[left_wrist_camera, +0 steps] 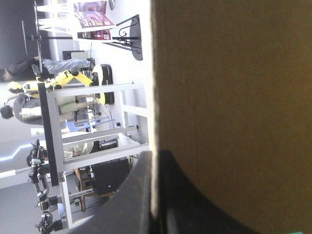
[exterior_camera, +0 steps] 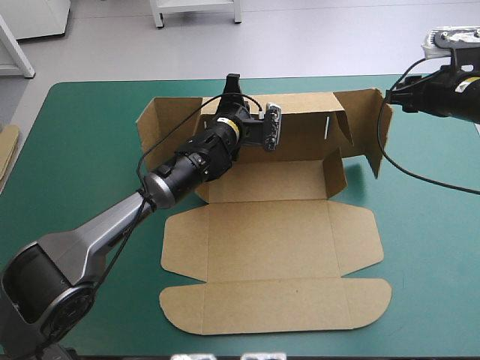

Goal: Fold the box

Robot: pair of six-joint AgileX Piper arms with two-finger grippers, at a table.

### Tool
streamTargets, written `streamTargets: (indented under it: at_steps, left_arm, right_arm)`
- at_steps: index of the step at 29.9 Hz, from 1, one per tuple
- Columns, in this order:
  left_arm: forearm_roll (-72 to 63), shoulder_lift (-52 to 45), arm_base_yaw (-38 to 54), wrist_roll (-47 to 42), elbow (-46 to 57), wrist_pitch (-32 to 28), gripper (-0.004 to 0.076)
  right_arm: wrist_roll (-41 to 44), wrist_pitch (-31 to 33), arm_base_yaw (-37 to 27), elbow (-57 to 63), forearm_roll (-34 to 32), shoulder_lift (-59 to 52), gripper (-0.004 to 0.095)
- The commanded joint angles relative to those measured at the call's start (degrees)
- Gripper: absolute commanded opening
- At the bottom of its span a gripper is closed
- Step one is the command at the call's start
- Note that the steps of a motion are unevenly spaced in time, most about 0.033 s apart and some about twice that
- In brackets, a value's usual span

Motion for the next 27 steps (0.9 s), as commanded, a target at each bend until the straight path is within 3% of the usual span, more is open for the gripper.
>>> streamTargets:
  at_steps: [1, 6, 14, 19, 27]
  left_arm:
    - [-0.4, -3.24, 0.02, -1.01, -1.71, -0.38, -0.0009]
    - [-9.67, -3.02, -0.08, -1.15, -1.65, 2.91, -0.0008]
    - [-12.59, -2.91, -0.66, -1.85, -1.4, 8.48, -0.0009]
    - [-11.12, -2.91, -1.72, -3.01, 1.03, 4.77, -0.0009]
    - [-0.12, -2.91, -1.97, -17.56, 4.49, 3.42, -0.0009]
  right_arm:
    - [-0.96, -2.5, -0.36, -2.19, 0.76, -0.6, 0.0554]
    - [-0.96, -2.36, -0.36, -2.19, 0.76, 1.59, 0.0554]
    - [-1.13, -2.3, -0.36, -7.32, 0.76, 7.81, 0.0553]
    - [-1.13, 3.1, -0.36, -17.7, 1.17, 15.44, 0.0554]
    - [-0.8, 8.75, -0.36, -33.5, 6.06, 28.42, 0.0553]
